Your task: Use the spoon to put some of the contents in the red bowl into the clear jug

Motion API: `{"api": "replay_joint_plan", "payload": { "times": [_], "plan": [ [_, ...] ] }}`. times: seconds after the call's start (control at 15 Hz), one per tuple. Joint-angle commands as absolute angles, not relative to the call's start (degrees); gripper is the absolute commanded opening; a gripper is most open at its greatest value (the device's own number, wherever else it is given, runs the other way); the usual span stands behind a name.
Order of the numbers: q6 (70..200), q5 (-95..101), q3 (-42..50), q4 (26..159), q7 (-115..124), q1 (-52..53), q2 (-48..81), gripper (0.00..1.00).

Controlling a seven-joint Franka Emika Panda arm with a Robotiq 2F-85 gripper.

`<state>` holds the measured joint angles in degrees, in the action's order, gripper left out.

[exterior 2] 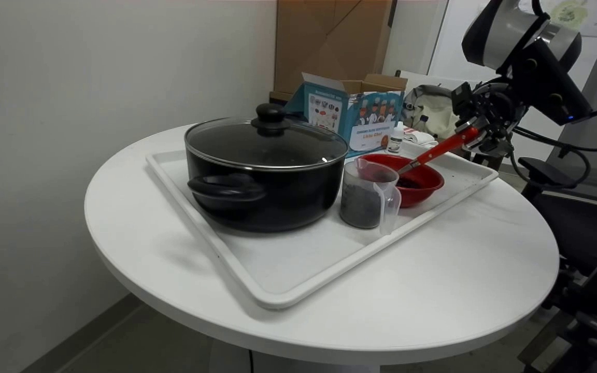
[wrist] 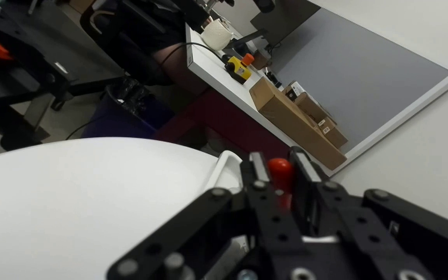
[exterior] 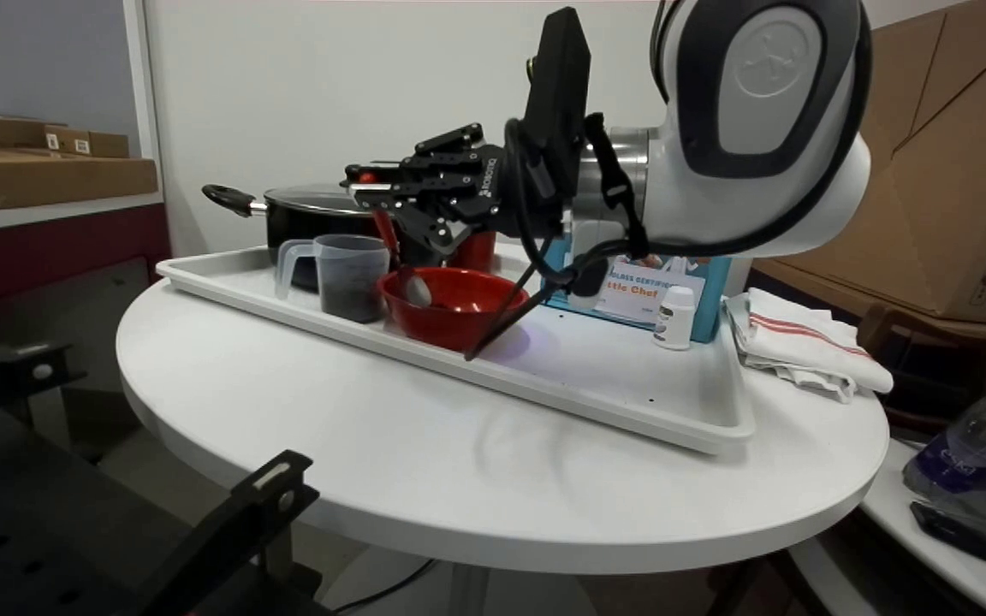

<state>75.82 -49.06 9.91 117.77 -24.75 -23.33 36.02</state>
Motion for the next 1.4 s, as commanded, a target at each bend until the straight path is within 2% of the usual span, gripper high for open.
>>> {"api": "replay_joint_plan", "payload": {
  "times": [0.0, 0.33, 1.33],
  "plan": [
    [73.4, -50.4, 11.3, 117.6, -26.7, -24.9, 37.8, 0.1],
    [73.5, -48.2, 12.0, 117.2, -26.1, -24.7, 38.9, 0.1],
    [83.9, -23.1, 8.4, 115.4, -17.6, -11.8, 29.8, 0.1]
  ]
}}
